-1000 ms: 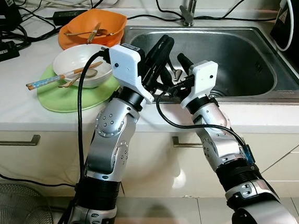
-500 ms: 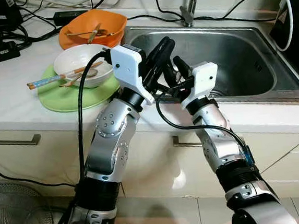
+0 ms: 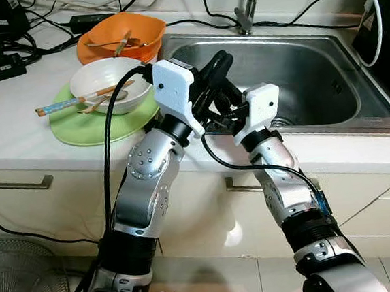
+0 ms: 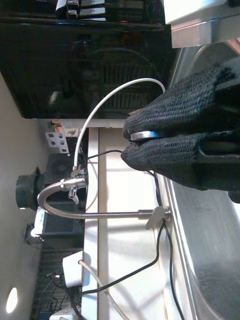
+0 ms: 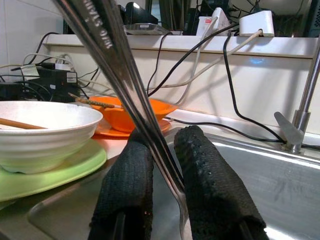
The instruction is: Kitchen organization
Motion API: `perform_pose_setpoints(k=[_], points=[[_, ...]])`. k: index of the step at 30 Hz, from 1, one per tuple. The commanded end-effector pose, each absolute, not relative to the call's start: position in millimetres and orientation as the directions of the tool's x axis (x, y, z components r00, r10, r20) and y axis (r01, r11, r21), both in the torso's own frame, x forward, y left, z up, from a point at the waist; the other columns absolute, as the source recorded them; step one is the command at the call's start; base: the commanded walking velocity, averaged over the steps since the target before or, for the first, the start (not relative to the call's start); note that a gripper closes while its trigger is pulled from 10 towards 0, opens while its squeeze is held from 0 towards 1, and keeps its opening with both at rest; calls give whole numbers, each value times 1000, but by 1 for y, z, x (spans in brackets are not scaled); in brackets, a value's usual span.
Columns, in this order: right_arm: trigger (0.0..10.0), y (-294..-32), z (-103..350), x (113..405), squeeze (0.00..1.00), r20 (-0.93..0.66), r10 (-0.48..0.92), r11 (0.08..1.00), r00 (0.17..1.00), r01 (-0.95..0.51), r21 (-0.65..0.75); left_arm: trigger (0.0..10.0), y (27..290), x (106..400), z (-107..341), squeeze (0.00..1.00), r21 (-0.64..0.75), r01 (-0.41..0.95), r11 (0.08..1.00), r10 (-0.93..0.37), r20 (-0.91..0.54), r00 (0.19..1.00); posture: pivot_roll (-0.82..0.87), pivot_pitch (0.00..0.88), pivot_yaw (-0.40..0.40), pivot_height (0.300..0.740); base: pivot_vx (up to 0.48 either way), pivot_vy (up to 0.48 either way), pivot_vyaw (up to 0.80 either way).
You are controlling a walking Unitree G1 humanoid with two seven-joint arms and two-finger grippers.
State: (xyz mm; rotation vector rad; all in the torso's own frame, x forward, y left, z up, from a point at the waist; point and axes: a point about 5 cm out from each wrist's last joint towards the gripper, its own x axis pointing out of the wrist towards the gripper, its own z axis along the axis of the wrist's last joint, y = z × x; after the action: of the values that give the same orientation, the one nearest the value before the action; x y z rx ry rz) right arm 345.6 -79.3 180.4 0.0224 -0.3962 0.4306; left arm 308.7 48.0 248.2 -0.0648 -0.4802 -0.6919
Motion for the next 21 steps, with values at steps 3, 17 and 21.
perform_pose_setpoints(k=[3, 17, 21], points=[[0, -87, 188, 347, 0, 423, 351, 926, 836, -376, -26, 10000, 47, 310, 242, 0, 94, 619, 780, -596, 411, 689, 137, 72, -28, 740, 0, 0, 0], [0, -95, 192, 353, 0, 420, 304, 946, 855, -324, -26, 10000, 48, 311, 242, 1000, 88, 612, 786, -588, 409, 697, 138, 80, -33, 740, 0, 0, 0], [0, -98, 195, 356, 0, 425, 284, 953, 860, -302, -26, 10000, 49, 310, 243, 1000, 86, 610, 787, -585, 418, 695, 138, 80, -33, 740, 0, 0, 0]])
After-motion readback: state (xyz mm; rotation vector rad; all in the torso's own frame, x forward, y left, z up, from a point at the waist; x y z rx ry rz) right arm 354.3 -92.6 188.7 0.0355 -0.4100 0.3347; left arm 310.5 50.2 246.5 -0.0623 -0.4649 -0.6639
